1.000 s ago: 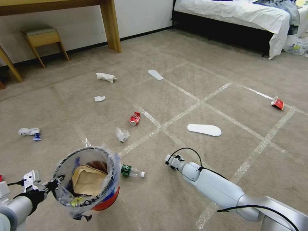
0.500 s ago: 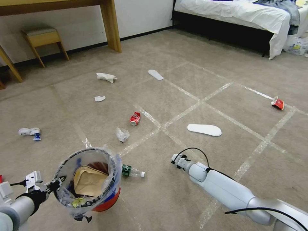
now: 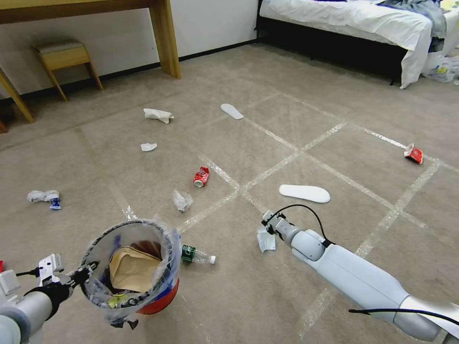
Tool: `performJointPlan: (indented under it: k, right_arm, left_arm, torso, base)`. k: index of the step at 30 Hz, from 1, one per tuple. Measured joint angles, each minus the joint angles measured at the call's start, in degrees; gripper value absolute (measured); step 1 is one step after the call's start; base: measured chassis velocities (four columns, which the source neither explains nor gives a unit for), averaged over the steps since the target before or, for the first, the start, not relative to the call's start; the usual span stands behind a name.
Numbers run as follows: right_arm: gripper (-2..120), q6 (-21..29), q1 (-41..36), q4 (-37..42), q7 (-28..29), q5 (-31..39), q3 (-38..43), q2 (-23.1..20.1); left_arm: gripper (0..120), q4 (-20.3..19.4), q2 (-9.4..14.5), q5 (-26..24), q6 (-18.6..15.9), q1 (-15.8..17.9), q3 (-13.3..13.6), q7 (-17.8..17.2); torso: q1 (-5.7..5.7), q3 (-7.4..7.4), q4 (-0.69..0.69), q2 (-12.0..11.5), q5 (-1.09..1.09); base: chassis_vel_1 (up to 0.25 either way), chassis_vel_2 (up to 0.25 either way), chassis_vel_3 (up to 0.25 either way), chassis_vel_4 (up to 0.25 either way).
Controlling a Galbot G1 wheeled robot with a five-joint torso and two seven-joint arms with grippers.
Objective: Pick up the trash bin and place the garbage on the floor into it.
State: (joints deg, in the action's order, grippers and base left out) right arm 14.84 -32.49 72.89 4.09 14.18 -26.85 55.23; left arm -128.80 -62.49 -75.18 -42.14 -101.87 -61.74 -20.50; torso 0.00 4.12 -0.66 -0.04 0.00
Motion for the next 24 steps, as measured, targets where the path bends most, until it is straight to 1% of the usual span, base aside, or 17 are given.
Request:
performJointPlan:
  k: [4, 5, 6, 9, 10, 11, 12, 14, 15, 16, 17, 18, 19, 20, 21, 23, 24]
  right_arm:
    - [0, 0.6, -0.7, 1.0, 0.6, 0.1, 0.3, -0.7]
    - [2, 0.9, -0.9, 1.5, 0.7, 0.1, 0.3, -1.1]
    - [2, 0.9, -0.9, 1.5, 0.7, 0.1, 0.3, -1.1]
    - [19, 1.7, -1.3, 2.2, 0.7, 0.3, 0.4, -2.1]
    - [19, 1.7, -1.3, 2.2, 0.7, 0.3, 0.4, -2.1]
    - [23, 2.2, -1.6, 2.4, 0.8, 0.4, 0.3, -2.3]
    - [23, 2.2, -1.6, 2.4, 0.8, 0.4, 0.3, -2.3]
    - [37, 3.3, -2.2, 3.0, 1.1, 0.9, 0.2, -2.6]
    - [37, 3.3, -2.2, 3.0, 1.1, 0.9, 0.2, -2.6]
    - [41, 3.5, -2.5, 3.3, 1.3, 0.9, 0.1, -2.7]
    - [45, 3.8, -2.6, 3.5, 1.5, 1.0, 0.0, -2.8]
    - [52, 4.4, -2.8, 3.9, 1.7, 1.1, 0.0, -2.8]
    - [52, 4.4, -2.8, 3.9, 1.7, 1.1, 0.0, -2.8]
    - [57, 4.8, -2.9, 4.1, 1.9, 1.2, 0.0, -2.9]
    - [57, 4.8, -2.9, 4.1, 1.9, 1.2, 0.0, -2.9]
    - [67, 5.3, -3.0, 4.2, 2.1, 1.3, -0.2, -2.9]
    - [67, 5.3, -3.0, 4.2, 2.1, 1.3, -0.2, -2.9]
  left_arm:
    - [1, 0.0, 0.1, 0.0, 0.0, -0.1, -0.1, 0.0]
    - [1, 0.0, 0.1, 0.0, 0.0, -0.1, -0.1, 0.0]
    - [1, 0.0, 0.1, 0.0, 0.0, -0.1, -0.1, 0.0]
    - [1, -0.2, 0.0, 0.1, 0.0, 0.0, 0.1, 0.0]
    - [1, -0.2, 0.0, 0.1, 0.0, 0.0, 0.1, 0.0]
    - [1, -0.3, -0.1, 0.2, 0.0, 0.0, 0.2, 0.0]
    - [1, -0.3, -0.1, 0.2, 0.0, 0.0, 0.2, 0.0]
    - [1, -0.4, -0.2, 0.5, 0.0, -0.1, 0.4, 0.0]
    - [1, -0.4, -0.2, 0.5, 0.0, -0.1, 0.4, 0.0]
    - [1, -0.5, -0.3, 0.6, 0.0, -0.1, 0.4, 0.0]
    - [1, -0.5, -0.3, 0.6, 0.0, -0.1, 0.4, 0.0]
    - [1, -0.6, -0.3, 0.6, 0.0, -0.2, 0.4, 0.0]
    - [1, -0.6, -0.3, 0.6, 0.0, -0.2, 0.4, 0.0]
    - [1, -0.6, -0.3, 0.6, 0.0, -0.2, 0.4, 0.0]
    - [1, -0.6, -0.3, 0.6, 0.0, -0.2, 0.4, 0.0]
    - [1, -0.7, -0.4, 0.7, 0.0, -0.3, 0.4, 0.0]
    - [1, -0.7, -0.4, 0.7, 0.0, -0.3, 0.4, 0.0]
  torso:
    - [0.00, 0.00, 0.01, 0.0, 0.00]
    - [0.00, 0.00, 0.00, 0.0, 0.00]
    - [0.00, 0.00, 0.00, 0.0, 0.00]
    - [0.00, 0.00, 0.00, 0.0, 0.00]
    - [0.00, 0.00, 0.00, 0.0, 0.00]
    - [0.00, 0.00, 0.00, 0.0, 0.00]
    - [0.00, 0.00, 0.00, 0.0, 0.00]
    - [0.00, 0.00, 0.00, 0.0, 0.00]
    - [0.00, 0.00, 0.00, 0.0, 0.00]
    - [0.00, 0.00, 0.00, 0.0, 0.00]
    - [0.00, 0.00, 0.00, 0.0, 0.00]
    - [0.00, 0.00, 0.00, 0.0, 0.00]
    - [0.00, 0.00, 0.00, 0.0, 0.00]
    - [0.00, 0.00, 0.00, 0.0, 0.00]
    - [0.00, 0.00, 0.00, 0.0, 0.00]
    - [0.00, 0.00, 0.00, 0.0, 0.00]
    - [0.00, 0.00, 0.00, 0.0, 0.00]
  base:
    - [0.000, 0.000, 0.000, 0.000]
    - [0.000, 0.000, 0.000, 0.000]
    - [0.000, 0.000, 0.000, 0.000]
    - [0.000, 0.000, 0.000, 0.000]
    - [0.000, 0.000, 0.000, 0.000]
    - [0.000, 0.000, 0.000, 0.000]
    - [0.000, 0.000, 0.000, 0.000]
    - [0.000, 0.000, 0.000, 0.000]
    - [0.000, 0.000, 0.000, 0.000]
    - [0.000, 0.000, 0.000, 0.000]
    - [0.000, 0.000, 0.000, 0.000]
    - [0.000, 0.000, 0.000, 0.000]
    - [0.000, 0.000, 0.000, 0.000]
    - [0.000, 0.000, 0.000, 0.000]
    - [0.000, 0.000, 0.000, 0.000]
    - [0.000, 0.000, 0.000, 0.000]
    - [0.000, 0.000, 0.000, 0.000]
